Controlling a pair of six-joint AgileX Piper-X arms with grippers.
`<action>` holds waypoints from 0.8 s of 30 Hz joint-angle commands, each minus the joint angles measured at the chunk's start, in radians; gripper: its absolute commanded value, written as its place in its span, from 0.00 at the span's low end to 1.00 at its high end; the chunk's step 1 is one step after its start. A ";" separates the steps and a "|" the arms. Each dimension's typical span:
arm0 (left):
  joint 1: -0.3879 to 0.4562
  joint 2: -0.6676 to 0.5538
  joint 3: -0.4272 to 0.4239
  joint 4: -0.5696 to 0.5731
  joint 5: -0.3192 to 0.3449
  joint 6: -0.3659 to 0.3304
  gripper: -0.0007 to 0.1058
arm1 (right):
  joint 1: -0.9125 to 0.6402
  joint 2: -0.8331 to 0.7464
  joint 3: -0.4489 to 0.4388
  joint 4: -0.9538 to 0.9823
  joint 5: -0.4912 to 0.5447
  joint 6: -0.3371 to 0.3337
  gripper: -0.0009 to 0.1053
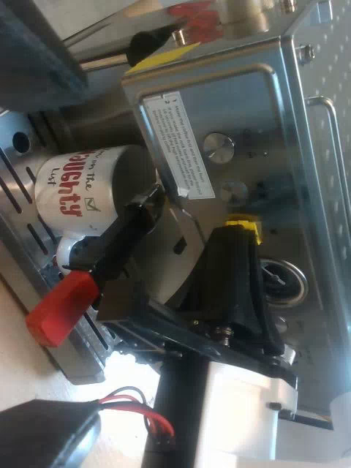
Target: Place mug into machine
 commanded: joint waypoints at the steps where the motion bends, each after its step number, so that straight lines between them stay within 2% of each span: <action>1: -0.003 0.000 -0.004 -0.011 -0.001 -0.005 0.77 | -0.052 0.005 -0.011 -0.005 0.048 -0.012 0.10; 7: -0.003 0.000 -0.004 -0.011 -0.001 -0.005 0.77 | -0.039 0.005 -0.011 -0.005 0.070 -0.012 0.10; 10: -0.003 0.000 -0.004 -0.011 -0.001 -0.004 0.77 | 0.000 -0.017 -0.011 0.054 0.088 -0.009 0.12; 13: -0.003 0.000 -0.004 -0.011 -0.001 -0.004 0.77 | 0.034 -0.050 -0.011 0.148 0.071 0.043 0.25; 15: -0.003 0.000 -0.004 -0.011 -0.001 -0.004 0.77 | 0.054 -0.074 -0.011 0.204 0.072 0.086 0.43; 17: -0.003 0.000 -0.004 -0.011 -0.001 -0.004 0.77 | 0.064 -0.090 -0.011 0.231 0.072 0.099 0.54; 19: -0.003 0.000 -0.004 -0.011 -0.001 -0.004 0.77 | 0.072 -0.109 -0.011 0.245 0.072 0.099 0.58; 22: -0.003 0.000 -0.004 -0.019 -0.001 -0.004 0.77 | 0.072 -0.146 -0.011 0.287 0.026 0.099 0.58; 24: 0.001 0.000 -0.004 -0.034 -0.032 -0.031 0.77 | 0.072 -0.193 -0.013 0.356 -0.010 0.099 0.58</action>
